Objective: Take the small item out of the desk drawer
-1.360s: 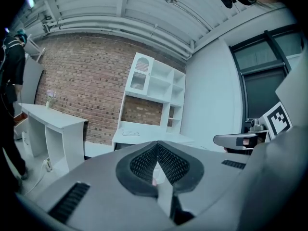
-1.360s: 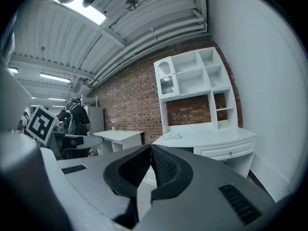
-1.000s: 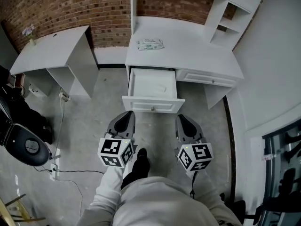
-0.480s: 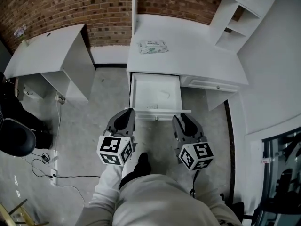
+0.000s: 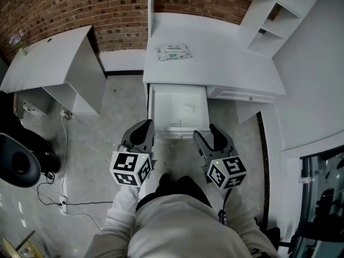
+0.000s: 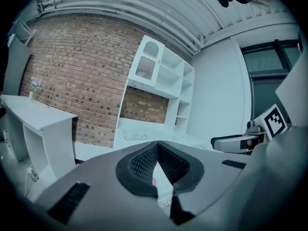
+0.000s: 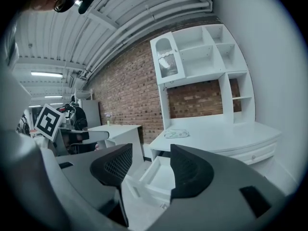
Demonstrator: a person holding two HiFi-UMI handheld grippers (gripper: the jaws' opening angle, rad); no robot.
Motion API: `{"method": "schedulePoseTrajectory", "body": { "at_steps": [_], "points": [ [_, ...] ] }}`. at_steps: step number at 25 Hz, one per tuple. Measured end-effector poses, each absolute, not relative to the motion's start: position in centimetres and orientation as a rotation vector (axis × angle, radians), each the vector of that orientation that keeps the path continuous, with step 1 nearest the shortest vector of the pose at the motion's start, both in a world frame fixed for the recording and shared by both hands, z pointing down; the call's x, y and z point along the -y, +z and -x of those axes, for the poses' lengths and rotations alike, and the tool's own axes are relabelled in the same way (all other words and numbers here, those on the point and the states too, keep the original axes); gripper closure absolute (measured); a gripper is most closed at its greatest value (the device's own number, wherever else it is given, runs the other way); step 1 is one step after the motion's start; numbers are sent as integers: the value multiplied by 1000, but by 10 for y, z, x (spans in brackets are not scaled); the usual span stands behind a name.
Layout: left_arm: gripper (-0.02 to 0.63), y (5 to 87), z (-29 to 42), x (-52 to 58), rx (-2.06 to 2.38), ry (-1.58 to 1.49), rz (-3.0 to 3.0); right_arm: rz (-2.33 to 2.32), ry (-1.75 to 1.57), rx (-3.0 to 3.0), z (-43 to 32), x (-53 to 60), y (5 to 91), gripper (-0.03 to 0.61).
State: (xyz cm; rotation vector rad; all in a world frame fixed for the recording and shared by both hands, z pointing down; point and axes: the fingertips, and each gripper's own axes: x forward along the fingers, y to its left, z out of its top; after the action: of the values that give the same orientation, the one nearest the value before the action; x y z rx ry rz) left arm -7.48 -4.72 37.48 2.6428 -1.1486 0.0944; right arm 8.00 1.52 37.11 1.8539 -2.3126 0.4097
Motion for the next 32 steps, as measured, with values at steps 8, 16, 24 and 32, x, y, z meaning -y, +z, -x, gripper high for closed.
{"method": "schedulePoseTrajectory", "body": {
  "at_steps": [8,16,24,32],
  "points": [
    [597,385,57,68,1133,158,-2645,-1801,416,2337,-100,15,383,304],
    [597,388,40,119,1201,163,-2629,-1709,437,2338,-131,71,403,296],
    [597,401,18,167,1268,195,-2542,-1528,469,2312,-158,129,435,296],
    [597,411,5,199,1348,218,-2471,-1257,516,2258,-167,165,491,298]
  ]
}}
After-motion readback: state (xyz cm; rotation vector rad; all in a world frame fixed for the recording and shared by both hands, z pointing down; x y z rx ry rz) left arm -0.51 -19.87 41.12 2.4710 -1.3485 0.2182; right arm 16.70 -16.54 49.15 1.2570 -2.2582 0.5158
